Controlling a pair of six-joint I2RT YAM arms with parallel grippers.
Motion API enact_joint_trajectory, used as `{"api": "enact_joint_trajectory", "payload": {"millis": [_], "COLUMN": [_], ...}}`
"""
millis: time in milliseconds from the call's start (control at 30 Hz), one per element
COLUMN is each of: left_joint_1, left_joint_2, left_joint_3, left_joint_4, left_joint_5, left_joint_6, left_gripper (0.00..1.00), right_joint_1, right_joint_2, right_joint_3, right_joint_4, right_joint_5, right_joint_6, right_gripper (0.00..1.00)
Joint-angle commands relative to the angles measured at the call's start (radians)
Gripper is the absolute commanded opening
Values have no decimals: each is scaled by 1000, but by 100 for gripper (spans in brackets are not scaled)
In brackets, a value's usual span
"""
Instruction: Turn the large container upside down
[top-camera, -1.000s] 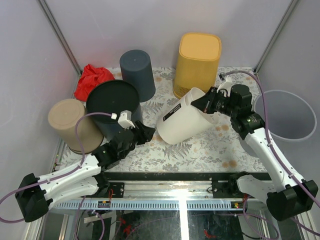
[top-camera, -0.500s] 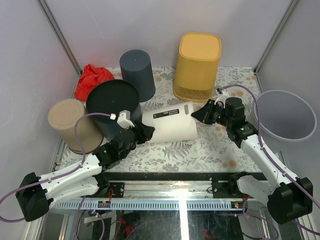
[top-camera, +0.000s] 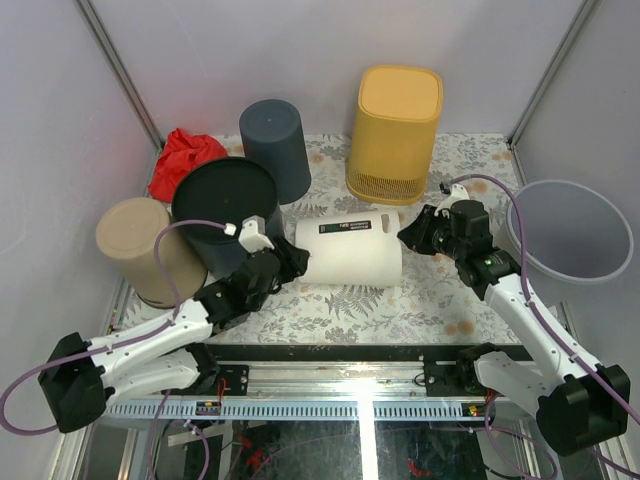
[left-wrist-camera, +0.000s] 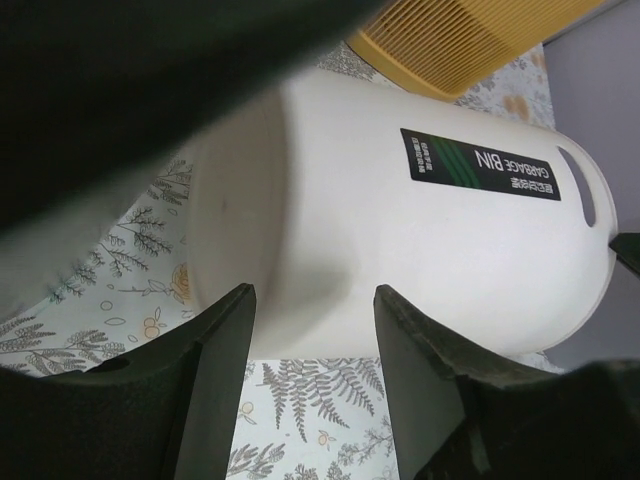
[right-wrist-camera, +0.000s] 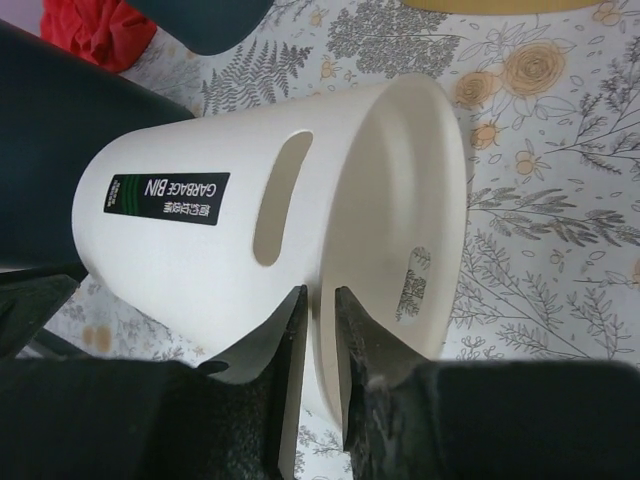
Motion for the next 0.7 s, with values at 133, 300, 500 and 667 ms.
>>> {"api": "enact_joint_trajectory", "payload": {"millis": [133,300,500,667], "left_joint_1": [12,12,-9,-39], "left_joint_2": [157,218,234,260], "left_joint_3": [88,119,168,222], "left_joint_4": [-3,19,11,-5], "left_joint_5": [-45,-27,-29,-46], "left_joint_6": [37,46,52,58], "left_gripper": [51,50,49,49], "right_joint_1": [4,5,26,59], "right_joint_2": [-17,-27,-13,-11], "right_joint_3": [-35,-36,-18,-9], "right_joint_4": [18,14,-11,-16], "right_joint_5": [53,62,95,142], "right_joint_6": [-35,-28,-21,-5], "right_gripper": [32,37,38,40]}}
